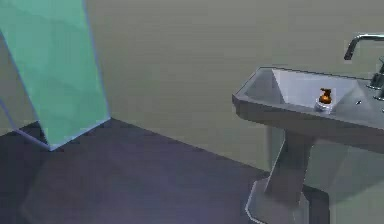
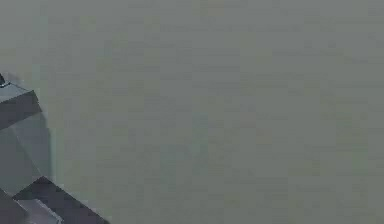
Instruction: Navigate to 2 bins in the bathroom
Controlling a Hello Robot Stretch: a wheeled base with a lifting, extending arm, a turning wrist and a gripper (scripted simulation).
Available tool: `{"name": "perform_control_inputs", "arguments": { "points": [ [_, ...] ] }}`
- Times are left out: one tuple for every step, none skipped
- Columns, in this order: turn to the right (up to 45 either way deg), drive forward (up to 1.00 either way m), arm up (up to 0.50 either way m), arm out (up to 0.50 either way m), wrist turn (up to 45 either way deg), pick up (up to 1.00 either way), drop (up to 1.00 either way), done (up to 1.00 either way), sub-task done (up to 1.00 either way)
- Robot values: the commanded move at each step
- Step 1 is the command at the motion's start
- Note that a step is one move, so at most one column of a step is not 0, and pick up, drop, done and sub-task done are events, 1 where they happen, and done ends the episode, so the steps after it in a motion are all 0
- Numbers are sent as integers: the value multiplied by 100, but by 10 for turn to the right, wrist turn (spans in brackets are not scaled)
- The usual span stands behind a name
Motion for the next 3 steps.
{"name": "perform_control_inputs", "arguments": {
  "points": [
    [-300,0,0,0,0,0,0,0,0],
    [0,30,0,0,0,0,0,0,0],
    [-450,0,0,0,0,0,0,0,0]
  ]
}}
